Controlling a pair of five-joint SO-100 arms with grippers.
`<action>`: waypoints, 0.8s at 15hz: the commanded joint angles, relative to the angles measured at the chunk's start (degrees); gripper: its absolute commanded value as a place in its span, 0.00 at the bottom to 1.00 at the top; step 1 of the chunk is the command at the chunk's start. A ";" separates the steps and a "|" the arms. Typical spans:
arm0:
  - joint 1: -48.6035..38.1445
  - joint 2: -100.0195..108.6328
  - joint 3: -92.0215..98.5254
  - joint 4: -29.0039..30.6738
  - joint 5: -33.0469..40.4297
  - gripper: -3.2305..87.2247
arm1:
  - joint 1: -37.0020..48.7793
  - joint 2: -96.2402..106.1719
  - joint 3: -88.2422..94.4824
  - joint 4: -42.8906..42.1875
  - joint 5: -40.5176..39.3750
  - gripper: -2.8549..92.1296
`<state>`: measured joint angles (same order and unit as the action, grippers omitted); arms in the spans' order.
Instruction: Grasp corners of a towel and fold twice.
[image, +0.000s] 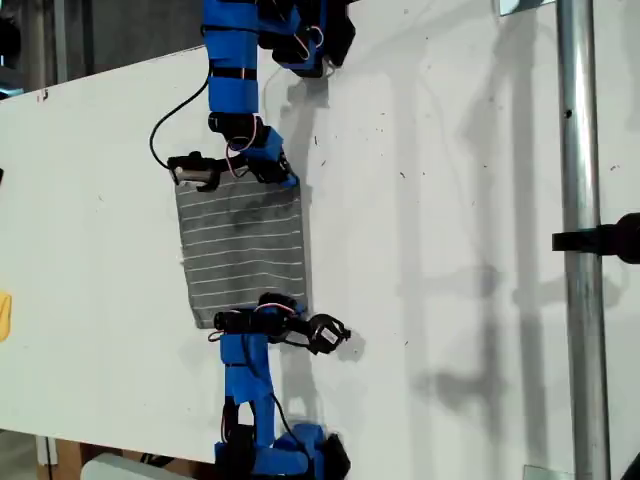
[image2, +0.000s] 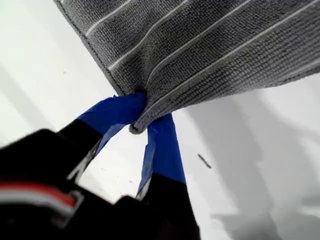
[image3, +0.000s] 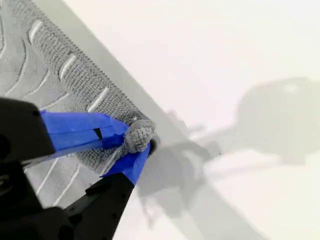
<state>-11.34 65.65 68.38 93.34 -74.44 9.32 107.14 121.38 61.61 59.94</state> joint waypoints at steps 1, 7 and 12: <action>6.06 16.35 8.96 0.70 -4.66 0.00 | -11.34 3.78 -1.05 2.37 8.70 0.03; 20.13 29.53 14.94 1.32 -19.86 0.00 | -27.69 -0.09 -14.94 4.31 21.80 0.03; 0.35 31.29 19.16 1.14 -2.99 0.01 | -4.75 8.70 -5.54 6.15 6.86 0.03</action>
<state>-3.60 93.87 87.71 93.43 -82.71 -2.90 110.39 114.79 66.53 72.42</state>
